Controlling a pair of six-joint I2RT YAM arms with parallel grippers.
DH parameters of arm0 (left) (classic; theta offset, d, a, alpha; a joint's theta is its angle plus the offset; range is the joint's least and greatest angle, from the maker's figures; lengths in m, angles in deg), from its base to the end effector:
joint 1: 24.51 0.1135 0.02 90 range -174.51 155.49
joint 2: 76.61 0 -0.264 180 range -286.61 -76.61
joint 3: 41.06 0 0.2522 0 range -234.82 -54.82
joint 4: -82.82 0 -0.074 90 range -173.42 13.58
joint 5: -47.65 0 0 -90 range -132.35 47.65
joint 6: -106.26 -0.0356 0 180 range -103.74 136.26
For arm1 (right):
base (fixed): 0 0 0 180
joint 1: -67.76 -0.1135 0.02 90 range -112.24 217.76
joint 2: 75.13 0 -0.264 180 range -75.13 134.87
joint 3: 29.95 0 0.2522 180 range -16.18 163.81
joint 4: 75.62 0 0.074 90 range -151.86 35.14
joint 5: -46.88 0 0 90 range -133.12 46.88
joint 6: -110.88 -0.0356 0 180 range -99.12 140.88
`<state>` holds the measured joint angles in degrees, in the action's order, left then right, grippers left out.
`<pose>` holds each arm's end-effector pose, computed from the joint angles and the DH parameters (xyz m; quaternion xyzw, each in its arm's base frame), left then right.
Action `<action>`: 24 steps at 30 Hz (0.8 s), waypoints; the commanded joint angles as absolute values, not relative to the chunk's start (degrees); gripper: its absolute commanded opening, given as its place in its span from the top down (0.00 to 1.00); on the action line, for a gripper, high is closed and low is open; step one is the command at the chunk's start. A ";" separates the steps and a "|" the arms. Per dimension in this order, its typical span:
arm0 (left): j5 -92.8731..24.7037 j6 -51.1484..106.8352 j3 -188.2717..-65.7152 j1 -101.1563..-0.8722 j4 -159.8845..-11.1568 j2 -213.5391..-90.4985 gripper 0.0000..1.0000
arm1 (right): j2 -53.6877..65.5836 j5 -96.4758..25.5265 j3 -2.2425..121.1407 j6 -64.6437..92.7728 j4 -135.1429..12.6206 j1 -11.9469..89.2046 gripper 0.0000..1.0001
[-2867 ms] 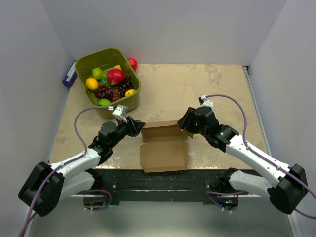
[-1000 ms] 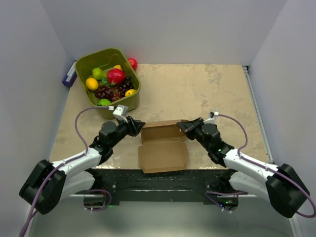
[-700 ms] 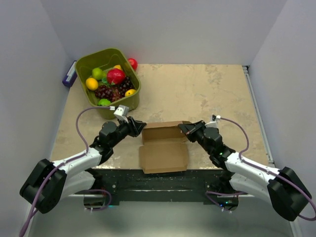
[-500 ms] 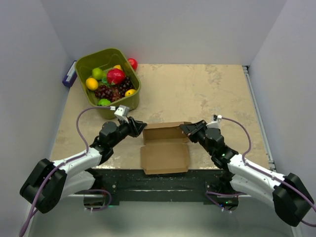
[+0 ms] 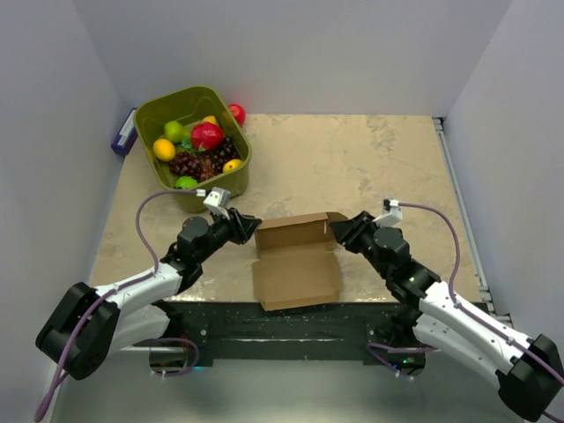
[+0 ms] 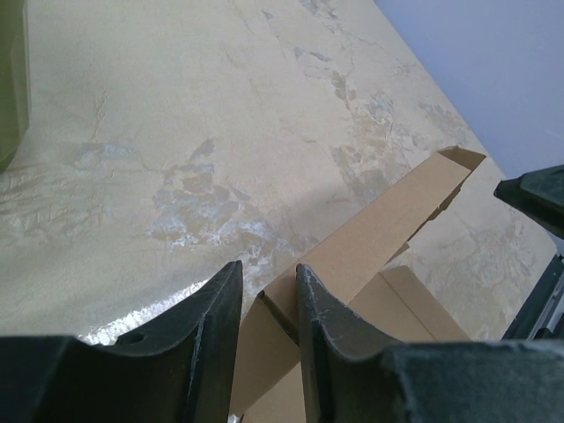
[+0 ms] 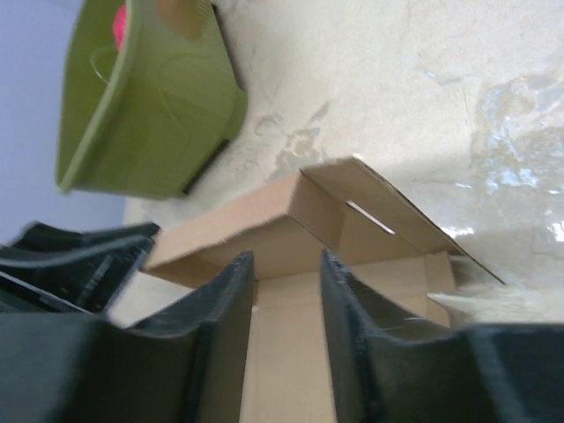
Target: Fold the paper box
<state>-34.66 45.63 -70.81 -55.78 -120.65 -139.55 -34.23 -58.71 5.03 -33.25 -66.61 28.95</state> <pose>0.1844 -0.1176 0.1921 0.0559 0.7619 -0.3690 0.5293 0.1431 0.1028 0.2324 0.1866 0.7676 0.3636 0.4937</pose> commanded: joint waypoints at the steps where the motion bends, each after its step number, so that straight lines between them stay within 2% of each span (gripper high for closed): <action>1: -35.67 43.60 -70.20 -55.89 -116.82 -141.03 0.65 | -34.36 -61.30 3.59 -27.30 -63.18 27.15 0.69; 2: -35.58 43.51 -70.29 -55.89 -116.73 -141.12 0.65 | -33.48 -62.44 4.37 -26.68 -62.22 25.58 0.72; 6: -35.75 43.33 -70.21 -55.98 -116.55 -141.12 0.65 | -23.66 -71.40 9.73 -23.69 -55.81 20.13 0.72; 13: -35.84 42.72 -70.38 -56.07 -116.03 -140.95 0.65 | -12.66 -74.40 13.34 -22.63 -57.11 19.33 0.62; 17: -35.93 41.75 -70.73 -56.07 -114.89 -140.95 0.65 | -10.18 -76.86 14.05 -21.66 -57.02 19.33 0.55; 24: -35.84 41.31 -70.82 -56.07 -114.62 -140.86 0.65 | -5.97 -77.31 13.44 -19.03 -61.59 19.85 0.52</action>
